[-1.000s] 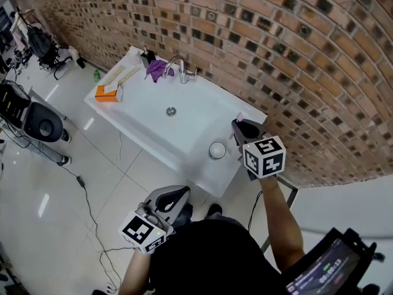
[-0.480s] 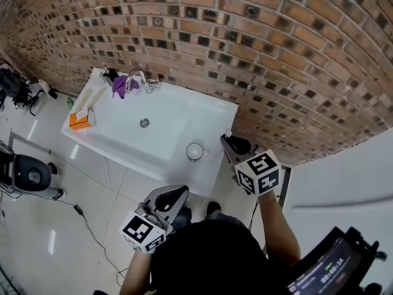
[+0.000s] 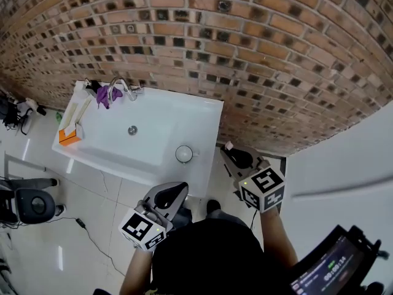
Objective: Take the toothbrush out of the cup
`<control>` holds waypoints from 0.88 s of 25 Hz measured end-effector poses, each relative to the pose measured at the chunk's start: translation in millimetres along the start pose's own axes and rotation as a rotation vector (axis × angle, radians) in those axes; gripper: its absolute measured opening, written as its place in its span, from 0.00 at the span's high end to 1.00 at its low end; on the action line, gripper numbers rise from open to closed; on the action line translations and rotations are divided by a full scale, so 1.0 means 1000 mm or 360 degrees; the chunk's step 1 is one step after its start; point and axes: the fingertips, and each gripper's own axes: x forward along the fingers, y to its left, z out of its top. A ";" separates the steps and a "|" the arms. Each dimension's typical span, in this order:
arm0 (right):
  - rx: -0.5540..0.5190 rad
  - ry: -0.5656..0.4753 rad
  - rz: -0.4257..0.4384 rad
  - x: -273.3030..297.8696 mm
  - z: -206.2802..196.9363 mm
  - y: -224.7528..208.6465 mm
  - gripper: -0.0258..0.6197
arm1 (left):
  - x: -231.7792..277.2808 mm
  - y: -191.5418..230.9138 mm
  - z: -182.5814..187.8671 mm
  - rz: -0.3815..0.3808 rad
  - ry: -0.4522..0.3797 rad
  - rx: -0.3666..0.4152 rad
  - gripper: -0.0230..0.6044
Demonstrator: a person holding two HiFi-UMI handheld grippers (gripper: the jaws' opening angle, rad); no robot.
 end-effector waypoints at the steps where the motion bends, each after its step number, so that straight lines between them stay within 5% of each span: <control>1: 0.0010 0.0002 -0.0006 -0.002 -0.002 0.000 0.95 | 0.001 0.001 0.001 -0.0006 -0.0001 -0.0001 0.96; 10: 0.0061 0.0021 -0.0026 -0.016 -0.020 -0.002 0.95 | 0.013 -0.005 0.000 -0.0095 0.0050 -0.0003 0.96; 22: 0.0098 0.0001 -0.0033 -0.028 -0.026 0.003 0.95 | 0.021 -0.006 0.001 -0.0071 0.0054 0.0031 0.96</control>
